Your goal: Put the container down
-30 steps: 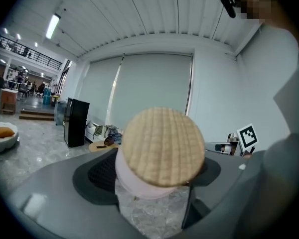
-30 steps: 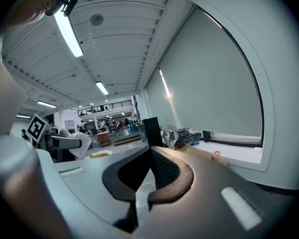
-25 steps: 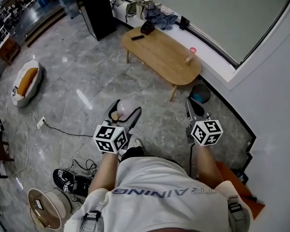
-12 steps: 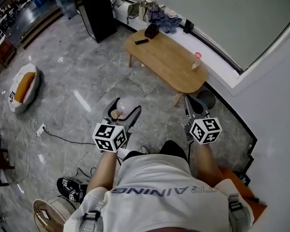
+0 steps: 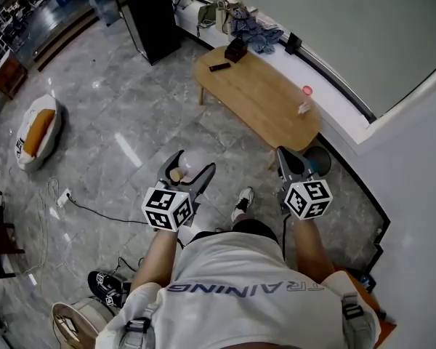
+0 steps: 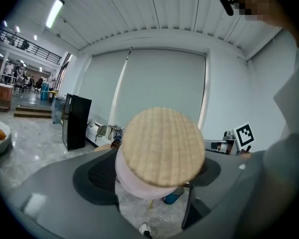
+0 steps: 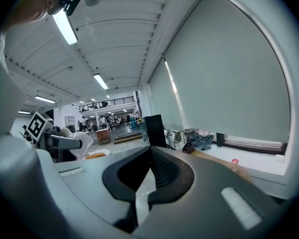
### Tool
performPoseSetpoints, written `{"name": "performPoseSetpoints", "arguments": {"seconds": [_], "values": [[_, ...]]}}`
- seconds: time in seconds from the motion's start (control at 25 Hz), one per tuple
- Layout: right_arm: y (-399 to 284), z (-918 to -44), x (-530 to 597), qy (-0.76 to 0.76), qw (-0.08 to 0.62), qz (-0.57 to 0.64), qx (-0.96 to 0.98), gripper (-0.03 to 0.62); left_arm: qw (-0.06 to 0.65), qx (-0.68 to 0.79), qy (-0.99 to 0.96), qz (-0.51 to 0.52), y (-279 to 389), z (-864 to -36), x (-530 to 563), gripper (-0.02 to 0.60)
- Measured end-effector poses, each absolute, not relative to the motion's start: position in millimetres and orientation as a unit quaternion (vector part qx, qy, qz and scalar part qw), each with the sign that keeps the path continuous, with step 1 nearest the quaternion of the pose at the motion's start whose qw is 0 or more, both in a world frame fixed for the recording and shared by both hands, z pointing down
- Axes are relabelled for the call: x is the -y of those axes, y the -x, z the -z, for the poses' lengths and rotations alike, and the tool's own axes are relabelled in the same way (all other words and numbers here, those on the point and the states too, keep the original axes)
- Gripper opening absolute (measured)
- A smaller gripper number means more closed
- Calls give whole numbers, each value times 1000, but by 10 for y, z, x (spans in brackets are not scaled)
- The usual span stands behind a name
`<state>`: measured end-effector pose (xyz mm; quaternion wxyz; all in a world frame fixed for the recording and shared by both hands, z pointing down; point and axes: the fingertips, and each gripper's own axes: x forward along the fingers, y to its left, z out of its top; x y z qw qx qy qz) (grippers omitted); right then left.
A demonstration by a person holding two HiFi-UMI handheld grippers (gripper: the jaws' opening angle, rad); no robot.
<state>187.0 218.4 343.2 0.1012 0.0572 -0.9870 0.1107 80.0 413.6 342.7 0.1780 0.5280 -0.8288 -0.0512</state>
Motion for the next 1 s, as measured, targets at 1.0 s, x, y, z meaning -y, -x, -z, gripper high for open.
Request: {"name": "performPoseSetpoints", "arguments": {"seconds": [1.0], "values": [[-369,-3540,370,-81,87,-145,982,17,184,822,-538,36,766,-3307,-1664,391]]}}
